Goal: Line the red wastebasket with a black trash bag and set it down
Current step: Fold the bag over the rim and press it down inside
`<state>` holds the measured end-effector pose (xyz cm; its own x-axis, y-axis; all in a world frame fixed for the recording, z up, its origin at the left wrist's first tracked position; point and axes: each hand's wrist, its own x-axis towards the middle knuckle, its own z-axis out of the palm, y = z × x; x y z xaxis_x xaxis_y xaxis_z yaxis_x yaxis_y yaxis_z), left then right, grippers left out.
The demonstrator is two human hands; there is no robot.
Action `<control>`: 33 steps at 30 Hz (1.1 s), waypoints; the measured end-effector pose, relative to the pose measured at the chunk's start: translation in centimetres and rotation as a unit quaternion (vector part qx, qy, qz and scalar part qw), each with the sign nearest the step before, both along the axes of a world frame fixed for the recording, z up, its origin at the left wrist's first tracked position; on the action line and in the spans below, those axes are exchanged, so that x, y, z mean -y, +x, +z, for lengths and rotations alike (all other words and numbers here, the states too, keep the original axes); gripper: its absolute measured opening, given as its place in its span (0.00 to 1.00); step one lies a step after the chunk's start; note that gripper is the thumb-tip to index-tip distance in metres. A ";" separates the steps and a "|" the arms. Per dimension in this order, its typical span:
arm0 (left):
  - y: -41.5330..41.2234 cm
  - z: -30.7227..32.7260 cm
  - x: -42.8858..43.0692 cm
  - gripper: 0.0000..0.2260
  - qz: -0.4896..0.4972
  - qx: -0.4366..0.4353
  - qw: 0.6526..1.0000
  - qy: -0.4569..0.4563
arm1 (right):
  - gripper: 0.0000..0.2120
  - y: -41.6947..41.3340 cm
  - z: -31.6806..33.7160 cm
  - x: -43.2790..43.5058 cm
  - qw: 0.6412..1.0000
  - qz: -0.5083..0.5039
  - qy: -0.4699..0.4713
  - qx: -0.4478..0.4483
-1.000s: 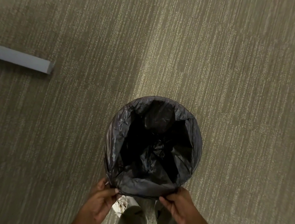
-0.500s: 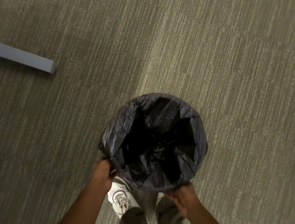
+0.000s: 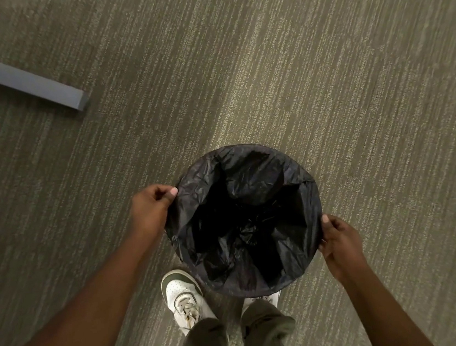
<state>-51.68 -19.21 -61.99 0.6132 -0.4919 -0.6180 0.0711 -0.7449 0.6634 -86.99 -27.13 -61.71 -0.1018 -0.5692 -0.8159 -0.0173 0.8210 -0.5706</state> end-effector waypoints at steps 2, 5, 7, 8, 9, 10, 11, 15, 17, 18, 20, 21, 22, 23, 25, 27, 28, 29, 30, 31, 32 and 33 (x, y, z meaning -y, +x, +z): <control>0.0 -0.2 0.4 0.08 0.024 -0.001 1.000 0.010 | 0.08 0.0 0.0 0.3 0.999 -0.012 0.017 0.031; -0.2 -0.9 1.0 0.08 0.053 -0.047 0.996 0.047 | 0.08 0.0 -0.3 0.3 0.997 -0.055 0.039 0.029; -0.2 -1.6 1.4 0.08 0.047 -0.093 0.991 0.087 | 0.07 0.1 -0.8 0.3 0.997 -0.050 0.041 -0.030; -0.2 -1.8 1.5 0.06 0.033 -0.116 0.987 0.104 | 0.07 0.2 -1.1 0.2 0.995 -0.036 0.036 -0.085; -0.1 -2.0 1.6 0.05 0.021 -0.135 0.984 0.116 | 0.07 0.3 -1.5 0.2 0.989 -0.024 0.027 -0.144; 0.0 -2.1 1.6 0.05 0.012 -0.146 0.981 0.123 | 0.08 0.6 -1.7 0.3 0.980 -0.013 0.020 -0.199; 0.1 -2.2 1.7 0.05 0.007 -0.152 0.980 0.127 | 0.09 0.8 -2.0 0.4 0.971 -0.002 0.015 -0.237; 0.7 -2.2 2.0 0.10 -0.004 -0.150 0.981 0.119 | 0.05 2.7 -0.7 1.8 0.932 0.027 -0.033 -0.360; 0.9 -2.1 1.8 0.15 -0.005 -0.126 0.985 0.114 | 0.14 4.5 0.8 1.6 0.884 0.052 -0.181 -0.428; 0.9 -2.0 1.7 0.18 0.002 -0.105 0.989 0.105 | 0.14 6.0 1.8 1.1 0.860 0.101 -0.276 -0.418; 0.4 -1.6 1.2 0.23 -0.001 -0.023 0.996 0.086 | 0.12 9.2 2.5 -0.7 0.835 0.253 -0.377 -0.310; -0.1 -1.3 0.9 0.24 -0.018 0.025 0.996 0.082 | 0.12 10.6 2.0 -1.6 0.830 0.343 -0.359 -0.254; -0.6 -1.0 0.5 0.23 -0.037 0.066 0.994 0.080 | 0.12 11.9 1.0 -2.2 0.826 0.426 -0.300 -0.215; -1.2 -0.6 0.2 0.20 -0.048 0.091 0.992 0.076 | 0.12 13.1 -0.5 -2.8 0.823 0.484 -0.226 -0.192; -2.3 0.0 -0.2 0.16 -0.065 0.112 0.989 0.070 | 0.12 14.9 -3.6 -3.7 0.825 0.522 -0.088 -0.197; -2.9 -0.1 -0.5 0.11 -0.075 0.121 0.988 0.063 | 0.18 16.0 -6.2 -4.3 0.806 0.541 -0.020 -0.239; -3.1 -0.2 -0.7 0.09 -0.075 0.118 0.989 0.054 | 0.20 16.3 -7.3 -4.7 0.795 0.551 0.005 -0.252; -3.2 -0.3 -0.7 0.07 -0.069 0.109 0.991 0.043 | 0.22 16.4 -8.3 -5.2 0.786 0.563 0.030 -0.253; -3.3 -0.4 -0.8 0.06 -0.065 0.098 0.992 0.034 | 0.24 16.6 -9.1 -5.8 0.778 0.579 0.054 -0.240; -3.3 -0.5 -0.8 0.06 -0.068 0.090 0.993 0.029 | 0.25 16.6 -9.6 -6.4 0.768 0.599 0.073 -0.213; -3.2 -0.6 -0.8 0.06 -0.077 0.085 0.993 0.023 | 0.26 16.5 -9.9 -7.1 0.755 0.625 0.092 -0.177; -3.2 -0.7 -0.8 0.06 -0.085 0.083 0.993 0.017 | 0.26 16.4 -10.1 -7.6 0.737 0.652 0.108 -0.142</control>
<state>-54.87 -18.44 -62.67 0.6177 -0.5770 -0.5344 -0.1651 -0.7594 0.6293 -70.62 -19.53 -71.80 0.2327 -0.1950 -0.9528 -0.9656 0.0709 -0.2503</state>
